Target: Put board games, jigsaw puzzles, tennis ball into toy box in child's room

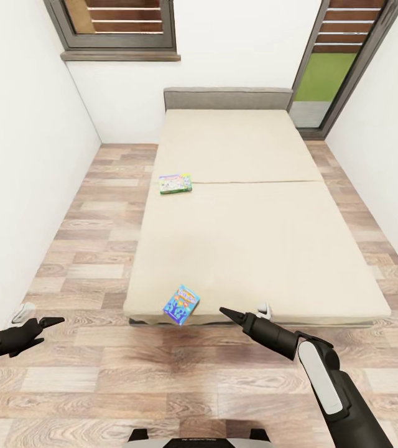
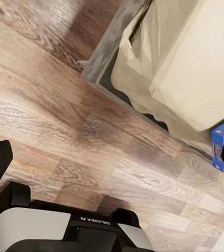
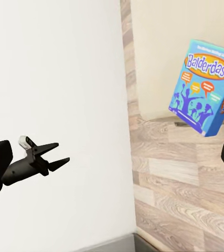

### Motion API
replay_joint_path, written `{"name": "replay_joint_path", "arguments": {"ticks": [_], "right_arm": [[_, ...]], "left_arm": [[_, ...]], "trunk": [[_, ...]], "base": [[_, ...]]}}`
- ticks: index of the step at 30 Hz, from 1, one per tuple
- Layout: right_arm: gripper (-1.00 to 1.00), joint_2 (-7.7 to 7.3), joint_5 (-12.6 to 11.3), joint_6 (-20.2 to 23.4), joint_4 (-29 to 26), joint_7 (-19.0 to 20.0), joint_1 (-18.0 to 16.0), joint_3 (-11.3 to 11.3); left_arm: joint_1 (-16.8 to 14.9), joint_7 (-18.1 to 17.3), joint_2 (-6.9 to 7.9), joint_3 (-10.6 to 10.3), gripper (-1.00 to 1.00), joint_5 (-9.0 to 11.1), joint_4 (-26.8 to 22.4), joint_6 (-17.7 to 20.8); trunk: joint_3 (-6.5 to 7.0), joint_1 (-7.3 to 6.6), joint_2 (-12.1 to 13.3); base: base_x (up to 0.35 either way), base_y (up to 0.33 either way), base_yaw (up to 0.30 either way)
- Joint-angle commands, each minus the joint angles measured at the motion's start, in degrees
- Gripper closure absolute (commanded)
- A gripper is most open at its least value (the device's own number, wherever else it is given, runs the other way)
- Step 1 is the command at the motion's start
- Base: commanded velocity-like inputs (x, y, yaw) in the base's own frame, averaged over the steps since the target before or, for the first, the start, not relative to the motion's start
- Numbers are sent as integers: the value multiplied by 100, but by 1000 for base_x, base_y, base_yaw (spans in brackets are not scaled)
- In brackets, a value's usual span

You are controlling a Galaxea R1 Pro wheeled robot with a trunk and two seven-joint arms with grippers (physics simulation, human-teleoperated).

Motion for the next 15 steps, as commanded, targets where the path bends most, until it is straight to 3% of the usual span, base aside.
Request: {"name": "replay_joint_path", "arguments": {"ticks": [1, 15], "right_arm": [[-100, 0, -14, 35, -1, 6, -3, -5], [-100, 0, -14, 35, -1, 6, -3, -3]], "left_arm": [[-4, -7, -1, 12, -100, 12, 0, 45], [-4, 5, -1, 12, -100, 11, 0, 45]], "trunk": [[6, 1, -3], [139, 1, -3]], "base": [[0, 0, 0], [0, 0, 0]]}}
